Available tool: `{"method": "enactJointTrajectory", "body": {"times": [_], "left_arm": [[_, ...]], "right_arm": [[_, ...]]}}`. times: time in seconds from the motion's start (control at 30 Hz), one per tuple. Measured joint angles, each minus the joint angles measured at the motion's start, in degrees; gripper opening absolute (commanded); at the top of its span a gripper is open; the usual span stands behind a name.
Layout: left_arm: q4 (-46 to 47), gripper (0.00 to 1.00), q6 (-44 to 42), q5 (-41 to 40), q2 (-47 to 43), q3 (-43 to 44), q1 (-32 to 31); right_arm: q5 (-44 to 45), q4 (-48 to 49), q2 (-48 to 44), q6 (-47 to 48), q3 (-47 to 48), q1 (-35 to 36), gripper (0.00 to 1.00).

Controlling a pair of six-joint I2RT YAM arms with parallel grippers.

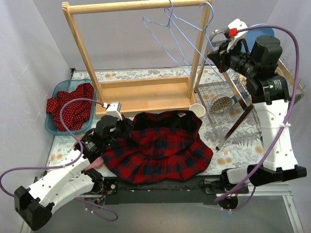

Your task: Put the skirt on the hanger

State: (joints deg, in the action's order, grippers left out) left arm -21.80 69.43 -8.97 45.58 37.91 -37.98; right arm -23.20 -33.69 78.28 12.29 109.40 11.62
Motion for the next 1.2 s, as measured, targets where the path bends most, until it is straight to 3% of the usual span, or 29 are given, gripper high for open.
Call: {"method": "enactJointTrajectory", "body": {"times": [0.37, 0.87, 1.2], "left_arm": [[0.0, 0.00, 0.0, 0.0, 0.0, 0.0, 0.0], [-3.6, 0.00, 0.0, 0.4, 3.5, 4.4, 0.0], [-7.8, 0.00, 0.3, -1.0, 4.3, 8.3, 0.0]], "right_arm": [[4.9, -3.9, -13.2, 6.4, -13.8, -0.1, 0.01], [4.4, -19.5, -30.6, 16.7, -17.2, -0.4, 0.01], [-8.7, -26.4, -31.8, 25.0, -24.5, 0.5, 0.01]]}}
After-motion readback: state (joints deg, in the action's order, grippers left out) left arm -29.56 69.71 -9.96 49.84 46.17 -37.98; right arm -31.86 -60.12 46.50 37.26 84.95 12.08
